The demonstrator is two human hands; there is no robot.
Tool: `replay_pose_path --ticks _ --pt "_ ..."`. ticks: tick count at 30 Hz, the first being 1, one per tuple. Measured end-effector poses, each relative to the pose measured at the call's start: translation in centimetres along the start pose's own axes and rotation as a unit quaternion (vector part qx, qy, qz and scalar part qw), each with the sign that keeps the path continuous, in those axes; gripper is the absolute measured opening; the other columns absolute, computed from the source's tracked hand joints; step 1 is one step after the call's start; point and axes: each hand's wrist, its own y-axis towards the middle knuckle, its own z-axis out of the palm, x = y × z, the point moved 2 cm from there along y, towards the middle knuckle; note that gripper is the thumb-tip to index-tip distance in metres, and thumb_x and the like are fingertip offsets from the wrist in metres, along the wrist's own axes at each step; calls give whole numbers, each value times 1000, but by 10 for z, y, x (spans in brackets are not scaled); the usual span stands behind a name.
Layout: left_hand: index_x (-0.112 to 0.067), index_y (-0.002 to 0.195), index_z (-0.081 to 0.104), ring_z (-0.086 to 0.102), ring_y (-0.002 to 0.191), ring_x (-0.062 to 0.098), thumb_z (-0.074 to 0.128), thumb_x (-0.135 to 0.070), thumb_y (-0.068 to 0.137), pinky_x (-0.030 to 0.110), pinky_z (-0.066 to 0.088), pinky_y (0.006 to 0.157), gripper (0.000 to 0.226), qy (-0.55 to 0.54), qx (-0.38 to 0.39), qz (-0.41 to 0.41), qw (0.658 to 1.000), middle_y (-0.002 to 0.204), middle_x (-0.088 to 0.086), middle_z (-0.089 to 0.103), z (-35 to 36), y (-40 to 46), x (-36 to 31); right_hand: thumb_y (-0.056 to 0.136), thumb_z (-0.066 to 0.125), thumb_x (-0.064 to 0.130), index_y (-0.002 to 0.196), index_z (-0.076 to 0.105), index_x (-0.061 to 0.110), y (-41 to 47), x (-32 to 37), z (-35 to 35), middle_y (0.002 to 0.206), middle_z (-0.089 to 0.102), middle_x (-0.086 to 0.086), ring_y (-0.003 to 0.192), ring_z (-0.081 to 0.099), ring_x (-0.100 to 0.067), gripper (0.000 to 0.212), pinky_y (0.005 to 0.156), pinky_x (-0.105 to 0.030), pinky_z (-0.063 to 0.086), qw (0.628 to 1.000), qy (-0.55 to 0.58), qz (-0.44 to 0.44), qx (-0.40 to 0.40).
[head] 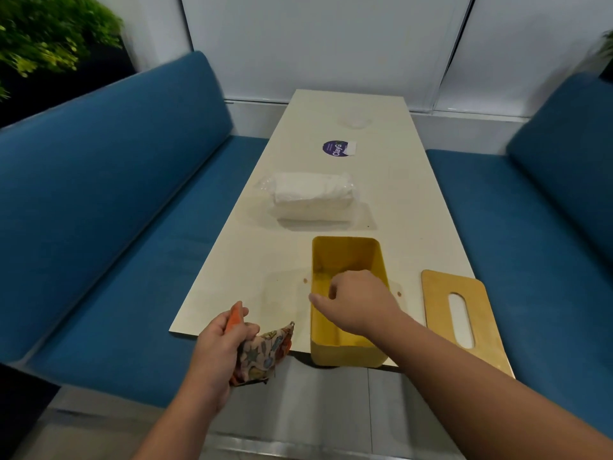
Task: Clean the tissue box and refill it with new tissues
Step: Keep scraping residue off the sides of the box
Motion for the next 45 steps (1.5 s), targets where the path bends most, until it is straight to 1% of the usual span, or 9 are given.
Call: replay_pose_path --ticks 4,9,17,20,26,28,32,38,45 --pt "-19 111 63 67 93 28 68 -11 83 34 55 58 29 -9 21 16 1000 119 14 62 -8 0 -7 84 57 43 61 55 12 7 18 11 55 51 0 51 49 -16 38 49 -28 45 999 -1 28 41" --pt "-20 110 64 67 93 24 69 -22 66 35 56 61 44 -12 48 24 998 122 11 61 -19 1 -11 86 56 22 68 54 13 -5 26 1 67 54 0 59 51 -15 21 51 -26 45 997 -45 53 31" --pt "-16 112 64 64 85 21 64 -19 63 34 57 62 49 -1 76 40 996 101 10 63 -25 -4 -20 98 51 28 121 66 27 -5 -26 -79 114 65 8 97 54 -11 27 88 -26 46 995 -79 -3 65" --pt "-17 114 64 64 78 17 66 -21 63 41 56 77 51 24 96 62 993 82 3 62 -20 -11 -27 100 50 25 125 63 26 9 -39 -86 117 61 10 101 50 -9 29 92 -24 40 992 -44 -24 117" --pt "-22 127 57 63 104 18 66 -32 68 32 53 76 60 3 142 40 989 114 10 61 5 -17 -46 101 49 21 122 64 26 34 -67 -82 114 60 10 108 55 -15 27 95 -29 44 987 29 -28 156" --pt "-21 122 61 65 86 17 58 -21 67 31 52 68 55 -50 131 18 990 99 5 65 15 -18 -51 101 48 23 122 64 27 38 -72 -78 116 59 9 108 54 -15 27 95 -30 45 987 48 -33 151" --pt "-19 117 60 67 85 30 49 7 86 37 54 70 42 -38 96 28 994 97 17 70 25 -23 -63 102 47 25 125 63 25 43 -77 -70 116 57 9 105 50 -11 28 93 -29 42 989 72 -47 119" --pt "-2 117 61 66 100 38 64 -5 82 56 46 97 35 -28 10 32 999 106 22 70 20 -25 -78 103 43 27 129 59 20 45 -82 -57 127 59 1 114 51 -17 32 87 -21 34 991 73 -97 49" --pt "-9 115 61 68 92 27 43 5 91 43 54 77 33 -139 -16 56 989 106 14 70 35 -6 -97 55 71 80 146 33 33 38 -89 -52 129 43 8 118 39 -15 110 100 -31 35 982 -26 -175 62"
